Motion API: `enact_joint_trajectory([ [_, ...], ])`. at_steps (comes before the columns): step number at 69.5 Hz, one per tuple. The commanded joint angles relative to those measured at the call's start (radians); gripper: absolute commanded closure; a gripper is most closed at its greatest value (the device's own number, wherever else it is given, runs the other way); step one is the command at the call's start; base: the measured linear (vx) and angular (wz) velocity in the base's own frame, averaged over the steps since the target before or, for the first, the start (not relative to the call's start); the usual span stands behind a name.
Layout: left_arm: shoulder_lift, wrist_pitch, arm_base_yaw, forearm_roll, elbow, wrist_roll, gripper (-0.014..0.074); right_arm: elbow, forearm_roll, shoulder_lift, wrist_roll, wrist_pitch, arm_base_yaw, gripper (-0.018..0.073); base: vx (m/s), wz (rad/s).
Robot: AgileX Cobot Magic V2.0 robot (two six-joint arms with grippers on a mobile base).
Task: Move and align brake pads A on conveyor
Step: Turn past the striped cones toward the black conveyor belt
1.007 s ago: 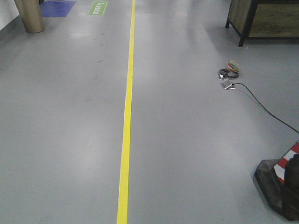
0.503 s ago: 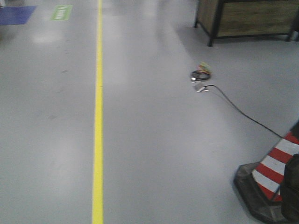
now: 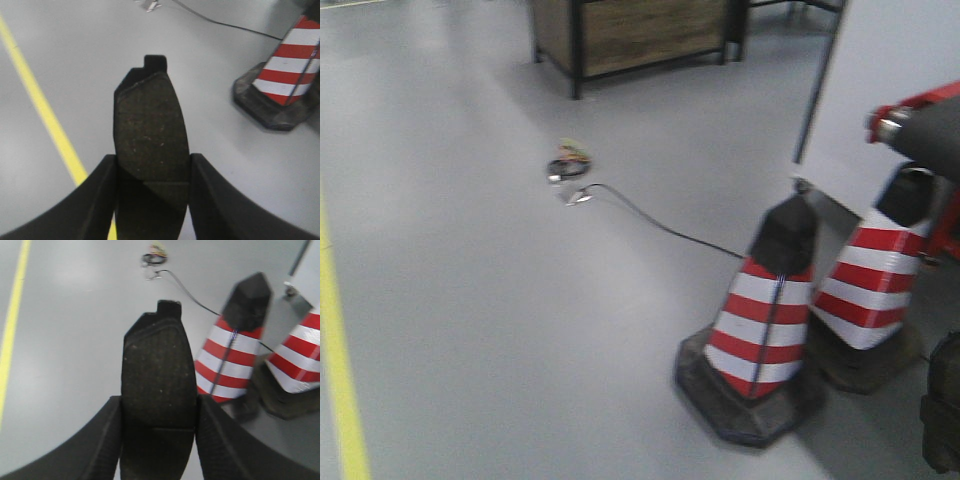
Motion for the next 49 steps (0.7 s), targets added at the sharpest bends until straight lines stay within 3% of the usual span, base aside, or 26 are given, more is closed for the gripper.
enact_joint_trajectory([
  [1,0.014,-0.084,-0.002,0.005,-0.03,-0.002,0.0602,-0.032,-0.007,0.005,-0.005,-0.091,-0.004,0.0566,0.22,-0.83],
  [49,0.014,-0.084,-0.002,0.005,-0.03,-0.002,0.0602,-0.032,-0.007,0.005,-0.005,-0.091,-0.004,0.0566,0.21,-0.82],
])
